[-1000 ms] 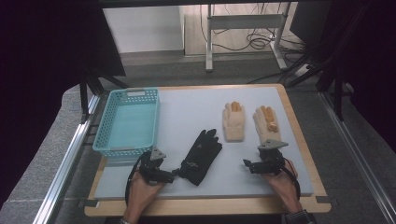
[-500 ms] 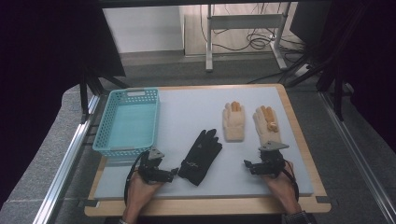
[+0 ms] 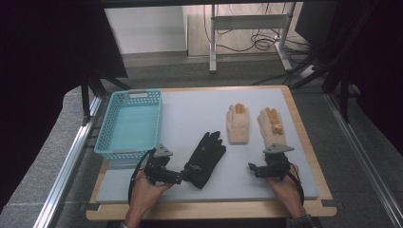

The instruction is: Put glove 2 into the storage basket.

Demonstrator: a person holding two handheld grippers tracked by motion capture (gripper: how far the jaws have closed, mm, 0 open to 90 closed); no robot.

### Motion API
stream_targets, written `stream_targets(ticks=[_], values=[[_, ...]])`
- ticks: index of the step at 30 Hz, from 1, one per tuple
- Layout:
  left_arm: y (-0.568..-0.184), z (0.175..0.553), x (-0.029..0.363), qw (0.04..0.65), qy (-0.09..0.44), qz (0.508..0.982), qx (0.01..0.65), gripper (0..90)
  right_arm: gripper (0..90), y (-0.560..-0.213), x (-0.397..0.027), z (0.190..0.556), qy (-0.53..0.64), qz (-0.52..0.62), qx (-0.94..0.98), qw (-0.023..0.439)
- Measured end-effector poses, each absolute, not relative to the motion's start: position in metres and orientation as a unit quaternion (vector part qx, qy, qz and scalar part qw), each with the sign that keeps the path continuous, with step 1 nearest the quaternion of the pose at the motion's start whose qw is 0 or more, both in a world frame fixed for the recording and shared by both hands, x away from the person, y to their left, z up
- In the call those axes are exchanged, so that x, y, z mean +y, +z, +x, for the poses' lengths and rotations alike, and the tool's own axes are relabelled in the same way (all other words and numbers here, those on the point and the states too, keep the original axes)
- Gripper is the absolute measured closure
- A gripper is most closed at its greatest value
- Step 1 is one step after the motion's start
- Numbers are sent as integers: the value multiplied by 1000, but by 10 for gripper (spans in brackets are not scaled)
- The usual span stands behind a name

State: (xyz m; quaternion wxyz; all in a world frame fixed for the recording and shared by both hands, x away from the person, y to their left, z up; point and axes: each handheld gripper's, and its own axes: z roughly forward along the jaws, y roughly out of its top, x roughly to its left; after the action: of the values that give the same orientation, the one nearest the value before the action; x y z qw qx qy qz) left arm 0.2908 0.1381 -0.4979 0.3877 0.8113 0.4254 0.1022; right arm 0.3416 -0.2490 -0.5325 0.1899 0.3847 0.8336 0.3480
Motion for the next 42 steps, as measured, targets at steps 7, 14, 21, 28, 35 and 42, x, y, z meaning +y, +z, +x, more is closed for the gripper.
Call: stream_targets(ticks=[7,14,21,28,35,42], values=[[-488,310,85,365,101,835,399,0,140,-533,-249,342,348,384,834,190],[-505,328,50,320,124,845,409,0,140,-533,-249,342,349,384,833,189],[-531,346,51,284,109,844,442,0,140,-533,-249,342,349,385,833,190],[-531,339,37,269,112,858,423,0,140,-533,-249,342,349,385,833,189],[-524,341,46,269,111,851,438,207,140,-533,-249,342,348,385,834,190],[-521,348,65,276,109,848,438,590,140,-533,-249,342,348,385,834,190]])
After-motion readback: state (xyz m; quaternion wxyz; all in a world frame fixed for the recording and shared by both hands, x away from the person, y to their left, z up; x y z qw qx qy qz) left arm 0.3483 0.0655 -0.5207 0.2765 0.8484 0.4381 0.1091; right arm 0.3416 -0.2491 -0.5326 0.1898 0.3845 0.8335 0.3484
